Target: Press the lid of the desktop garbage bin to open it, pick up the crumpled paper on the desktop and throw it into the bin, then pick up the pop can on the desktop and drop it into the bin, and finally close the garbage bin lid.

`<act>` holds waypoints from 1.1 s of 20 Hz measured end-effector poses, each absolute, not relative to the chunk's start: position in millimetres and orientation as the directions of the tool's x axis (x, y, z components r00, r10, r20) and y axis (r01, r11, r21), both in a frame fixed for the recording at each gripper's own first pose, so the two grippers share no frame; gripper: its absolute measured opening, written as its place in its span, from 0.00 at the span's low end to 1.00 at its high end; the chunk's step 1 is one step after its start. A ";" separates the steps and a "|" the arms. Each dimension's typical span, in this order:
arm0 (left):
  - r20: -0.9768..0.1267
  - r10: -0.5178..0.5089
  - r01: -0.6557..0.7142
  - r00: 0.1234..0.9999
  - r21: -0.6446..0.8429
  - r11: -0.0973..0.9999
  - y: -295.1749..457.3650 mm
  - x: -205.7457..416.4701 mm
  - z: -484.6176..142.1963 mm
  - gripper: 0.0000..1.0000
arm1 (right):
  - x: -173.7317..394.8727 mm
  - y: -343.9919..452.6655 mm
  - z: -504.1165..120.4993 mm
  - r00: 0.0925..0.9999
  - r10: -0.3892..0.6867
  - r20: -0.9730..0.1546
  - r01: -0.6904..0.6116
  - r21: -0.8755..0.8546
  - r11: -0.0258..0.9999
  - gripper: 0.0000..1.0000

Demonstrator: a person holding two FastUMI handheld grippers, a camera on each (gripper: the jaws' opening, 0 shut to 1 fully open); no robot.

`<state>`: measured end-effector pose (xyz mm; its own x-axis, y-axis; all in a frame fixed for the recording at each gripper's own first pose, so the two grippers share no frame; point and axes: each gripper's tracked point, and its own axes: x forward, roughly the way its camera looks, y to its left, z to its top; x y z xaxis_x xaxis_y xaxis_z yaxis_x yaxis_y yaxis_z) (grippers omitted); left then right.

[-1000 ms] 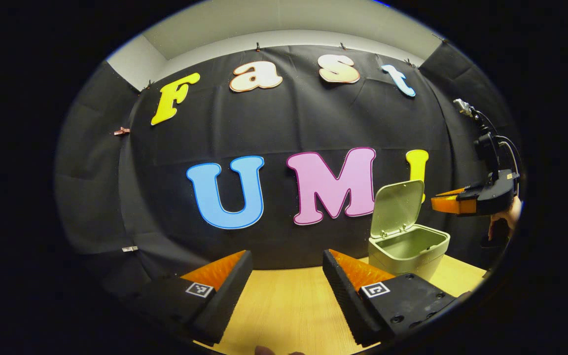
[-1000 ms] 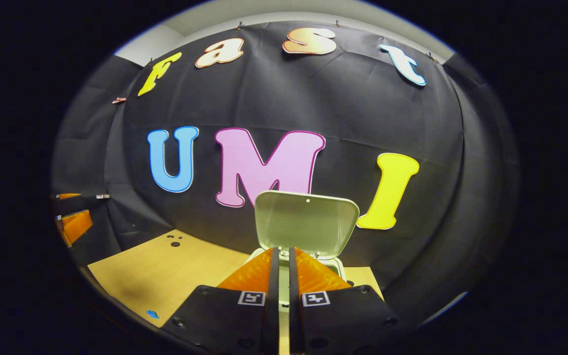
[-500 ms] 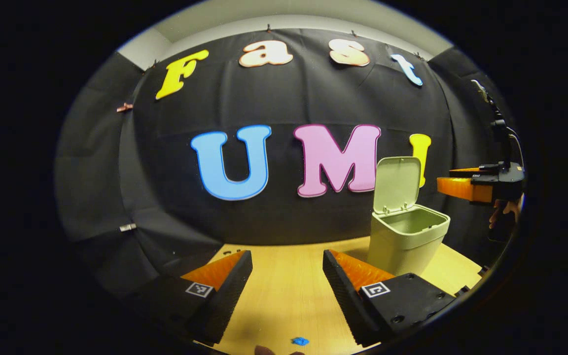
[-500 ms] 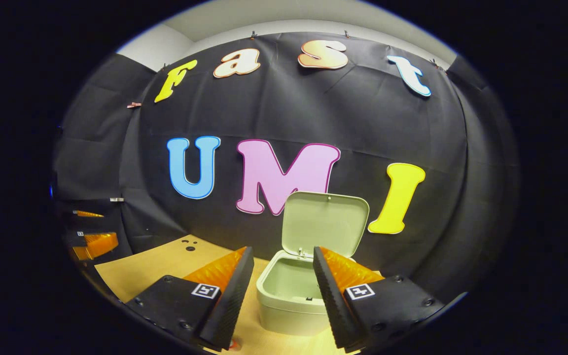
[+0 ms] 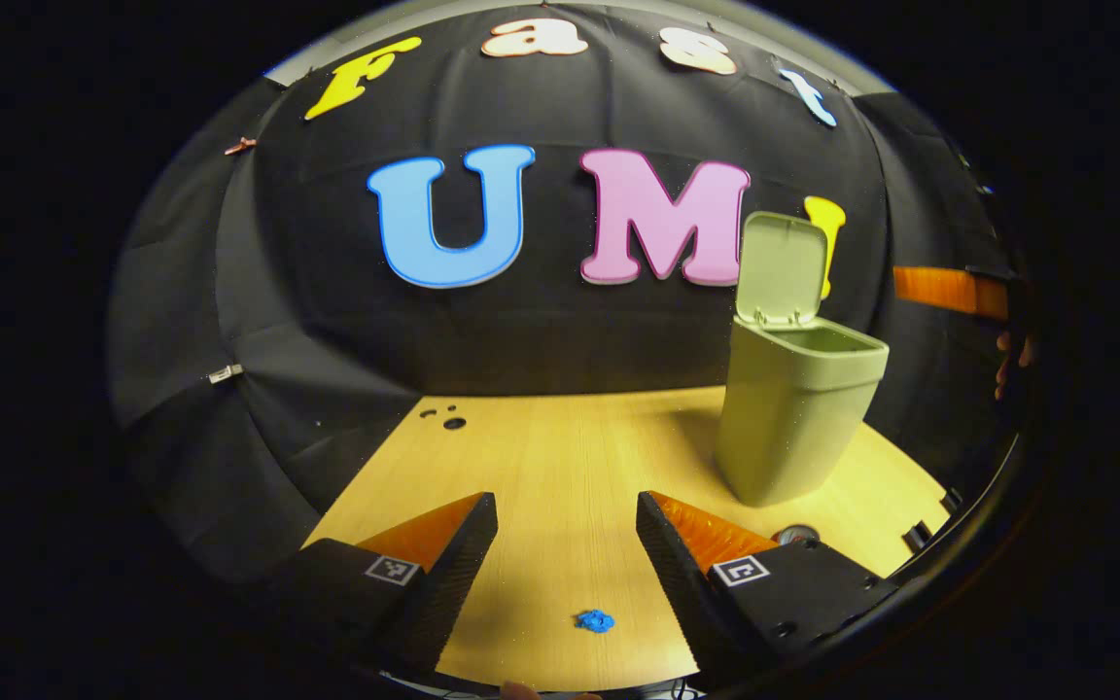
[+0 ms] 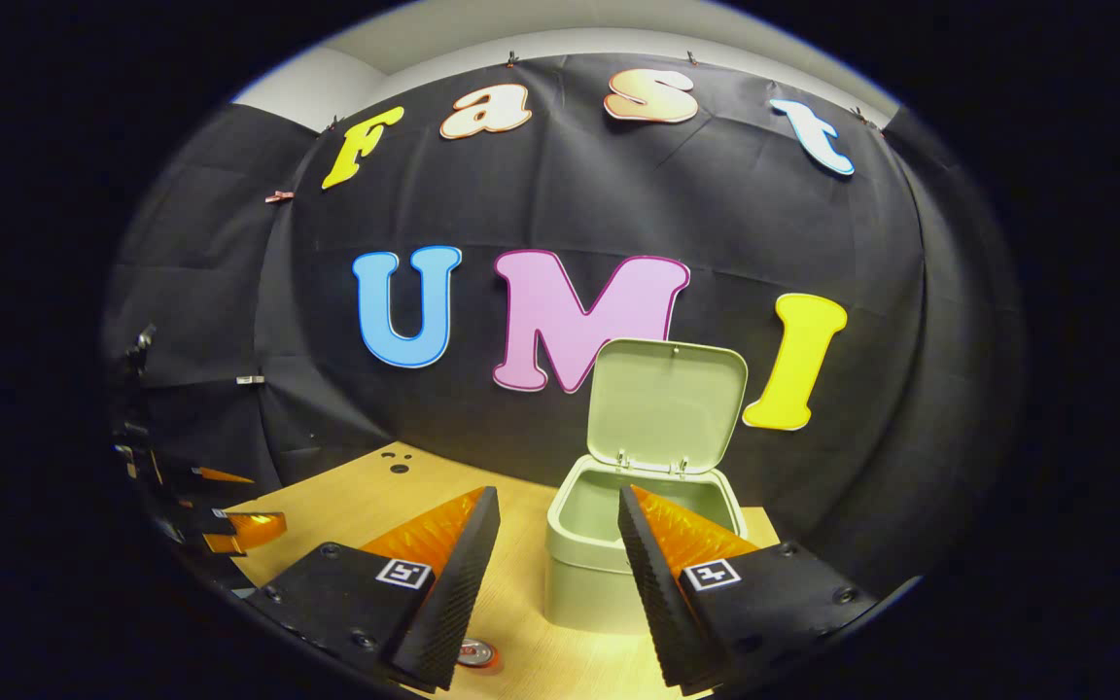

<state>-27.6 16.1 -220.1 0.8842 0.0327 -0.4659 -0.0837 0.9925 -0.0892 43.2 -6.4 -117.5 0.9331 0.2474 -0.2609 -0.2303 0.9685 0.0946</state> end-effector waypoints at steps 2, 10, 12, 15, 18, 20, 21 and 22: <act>-0.506 0.001 -0.054 0.862 -0.089 0.995 4.5 -35.2 -252.4 0.94 | 36.9 -7.3 -116.9 0.933 0.247 -0.262 -0.231 0.092 0.969 0.79; -0.644 -0.038 -0.040 0.764 -0.106 0.994 -19.3 -45.2 -335.4 0.94 | 20.0 -24.7 -119.1 0.928 0.224 -0.296 -0.206 0.092 0.974 0.79; -0.676 -0.042 -0.047 0.736 -0.114 0.992 -23.6 -47.5 -356.7 0.94 | 18.1 -29.3 -121.6 0.926 0.220 -0.305 -0.202 0.090 0.975 0.79; -0.725 -0.062 -0.047 0.686 -0.130 0.990 -32.1 -54.0 -382.9 0.94 | 14.2 -35.6 -123.4 0.924 0.214 -0.317 -0.194 0.094 0.977 0.79; -0.752 -0.064 -0.045 0.656 -0.124 0.991 -35.4 -56.9 -400.4 0.92 | 11.8 -41.6 -125.0 0.922 0.206 -0.327 -0.187 0.090 0.978 0.79; -0.764 -0.059 -0.044 0.643 -0.114 0.993 -35.6 -56.7 -408.5 0.89 | 10.1 -44.2 -127.5 0.919 0.205 -0.338 -0.186 0.087 0.979 0.79; -0.769 -0.059 -0.043 0.636 -0.112 0.993 -36.2 -56.2 -412.0 0.88 | 8.4 -45.4 -128.3 0.917 0.203 -0.343 -0.184 0.087 0.979 0.79; -0.775 -0.062 -0.040 0.629 -0.112 0.993 -37.8 -54.9 -415.5 0.86 | 7.4 -46.0 -129.4 0.916 0.203 -0.347 -0.183 0.089 0.979 0.79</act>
<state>-54.9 -37.8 -415.5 0.6292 -0.0621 -0.7748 -0.0399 0.9929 -0.1119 7.4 -46.0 -129.4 0.9157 0.2026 -0.3472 -0.1829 0.9791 0.0889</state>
